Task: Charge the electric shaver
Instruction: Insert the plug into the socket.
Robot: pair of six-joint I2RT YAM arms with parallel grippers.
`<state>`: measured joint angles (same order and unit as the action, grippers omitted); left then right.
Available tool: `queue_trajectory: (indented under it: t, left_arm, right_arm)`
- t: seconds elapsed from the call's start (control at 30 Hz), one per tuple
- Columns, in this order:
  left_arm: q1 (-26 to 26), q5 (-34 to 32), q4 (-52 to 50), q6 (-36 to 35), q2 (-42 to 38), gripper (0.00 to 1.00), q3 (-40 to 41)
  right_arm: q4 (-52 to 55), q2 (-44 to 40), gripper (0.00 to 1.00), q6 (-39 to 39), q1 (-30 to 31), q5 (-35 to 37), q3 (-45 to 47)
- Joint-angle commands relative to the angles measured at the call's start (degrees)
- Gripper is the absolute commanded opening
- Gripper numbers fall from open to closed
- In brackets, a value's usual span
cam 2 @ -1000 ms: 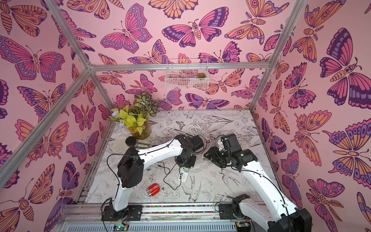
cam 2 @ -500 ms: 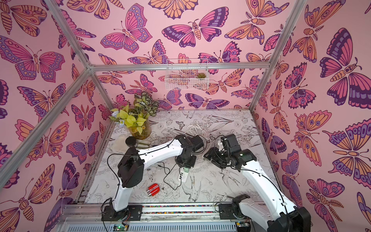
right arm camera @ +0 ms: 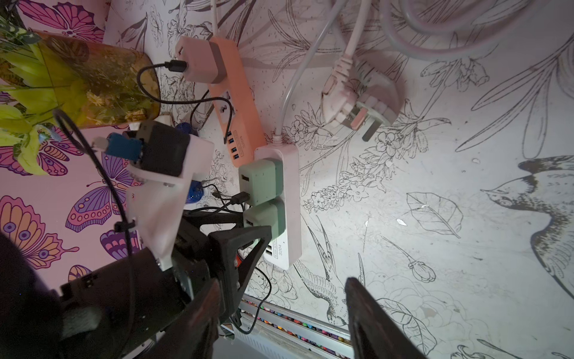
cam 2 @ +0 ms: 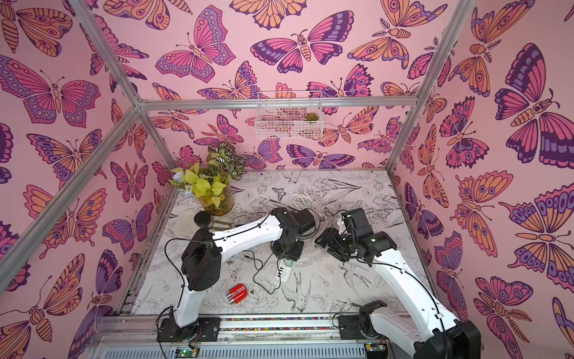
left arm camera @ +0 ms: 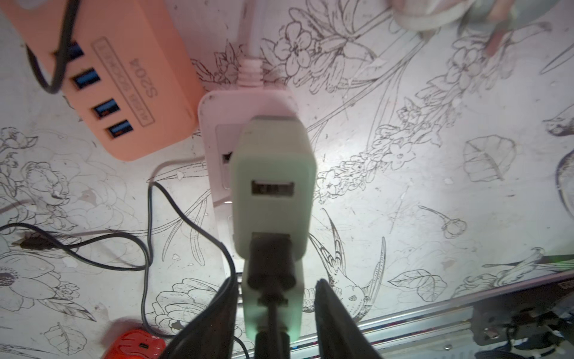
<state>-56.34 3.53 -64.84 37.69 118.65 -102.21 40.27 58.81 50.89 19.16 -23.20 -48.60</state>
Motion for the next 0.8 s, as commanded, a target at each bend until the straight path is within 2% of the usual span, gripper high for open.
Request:
queue_trajectory:
  t: [0.0, 0.23, 0.5, 0.63, 0.77]
  left_arm:
    - [-0.35, 1.36, -2.53, -0.04, -3.7, 0.5, -1.29]
    - [-0.35, 2.36, -3.01, -0.01, -6.98, 0.58, -0.79]
    - [0.27, -1.3, -2.75, 2.67, -13.84, 0.57, -0.25]
    - [3.36, -2.32, -1.9, 5.46, -20.71, 0.52, 5.61]
    - [8.63, 2.0, 1.48, 6.34, -28.45, 0.48, 18.64]
  right_arm:
    - [0.12, -0.53, 0.67, 0.07, -0.27, 0.18, -0.7]
    - [0.9, -0.86, 0.69, -0.18, -0.26, 1.15, -1.67]
    - [1.55, -1.28, 0.66, -1.07, -0.28, 2.68, -3.17]
    - [3.31, -0.51, 0.64, -3.72, 0.03, 4.16, -6.28]
    - [4.2, 0.81, 0.63, -6.77, 3.27, 6.59, -10.5]
